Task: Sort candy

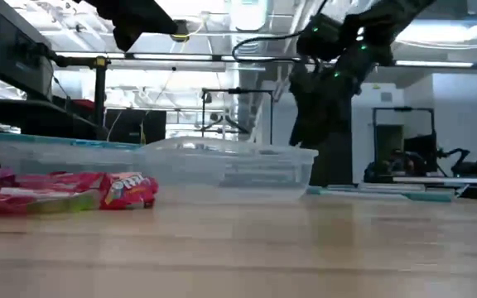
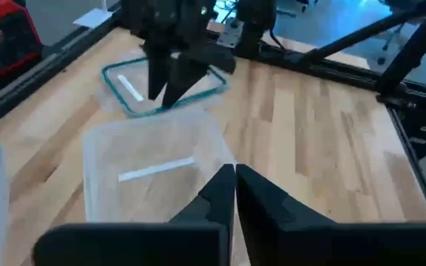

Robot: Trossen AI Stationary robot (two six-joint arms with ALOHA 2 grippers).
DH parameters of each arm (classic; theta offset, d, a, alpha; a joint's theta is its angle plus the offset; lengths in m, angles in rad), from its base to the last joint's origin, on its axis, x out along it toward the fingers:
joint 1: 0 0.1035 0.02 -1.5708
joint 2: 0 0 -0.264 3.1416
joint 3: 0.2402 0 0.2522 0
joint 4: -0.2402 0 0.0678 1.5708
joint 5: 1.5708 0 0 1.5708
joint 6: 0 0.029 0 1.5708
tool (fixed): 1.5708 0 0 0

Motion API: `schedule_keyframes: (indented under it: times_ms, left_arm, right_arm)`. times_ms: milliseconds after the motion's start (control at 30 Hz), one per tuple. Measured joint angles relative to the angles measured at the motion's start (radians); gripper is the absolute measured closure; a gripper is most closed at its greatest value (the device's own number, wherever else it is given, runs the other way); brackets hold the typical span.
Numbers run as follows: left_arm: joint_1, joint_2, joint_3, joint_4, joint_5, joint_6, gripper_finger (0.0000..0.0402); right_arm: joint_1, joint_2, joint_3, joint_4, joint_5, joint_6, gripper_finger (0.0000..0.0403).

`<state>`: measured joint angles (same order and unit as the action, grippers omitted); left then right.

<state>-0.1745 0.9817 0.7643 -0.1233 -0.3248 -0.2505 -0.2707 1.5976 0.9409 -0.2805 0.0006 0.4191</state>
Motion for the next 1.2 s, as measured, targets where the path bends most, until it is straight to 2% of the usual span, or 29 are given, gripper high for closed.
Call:
schedule_keyframes:
  times_ms: [400, 500, 600, 667, 867, 1033, 1200]
  left_arm:
    - [0.000, 0.000, 0.000, -0.047, -0.002, 0.002, 0.0402]
    - [0.000, 0.000, 0.000, -0.047, -0.001, 0.002, 0.0402]
    - [0.000, 0.000, 0.000, -0.046, -0.001, 0.002, 0.0402]
    - [0.000, 0.000, 0.000, -0.047, -0.001, 0.002, 0.0402]
    - [0.000, 0.000, 0.000, -0.046, -0.001, -0.001, 0.0402]
    - [0.000, 0.000, 0.000, -0.045, -0.001, -0.007, 0.0402]
    - [0.000, 0.000, 0.000, -0.045, 0.000, -0.014, 0.0402]
  right_arm:
    - [0.016, 0.147, 0.057, 0.040, -0.002, -0.010, 0.0248]
    - [0.022, 0.177, 0.057, 0.031, 0.000, -0.052, 0.0286]
    - [0.022, 0.163, 0.057, -0.007, 0.004, -0.104, 0.0364]
    - [0.021, 0.123, 0.057, -0.049, 0.007, -0.137, 0.0391]
    - [-0.046, -0.113, 0.057, -0.270, 0.027, -0.201, 0.0400]
    - [-0.204, -0.304, 0.057, -0.487, 0.033, -0.265, 0.0401]
    - [-0.363, -0.403, 0.046, -0.571, 0.036, -0.296, 0.0402]
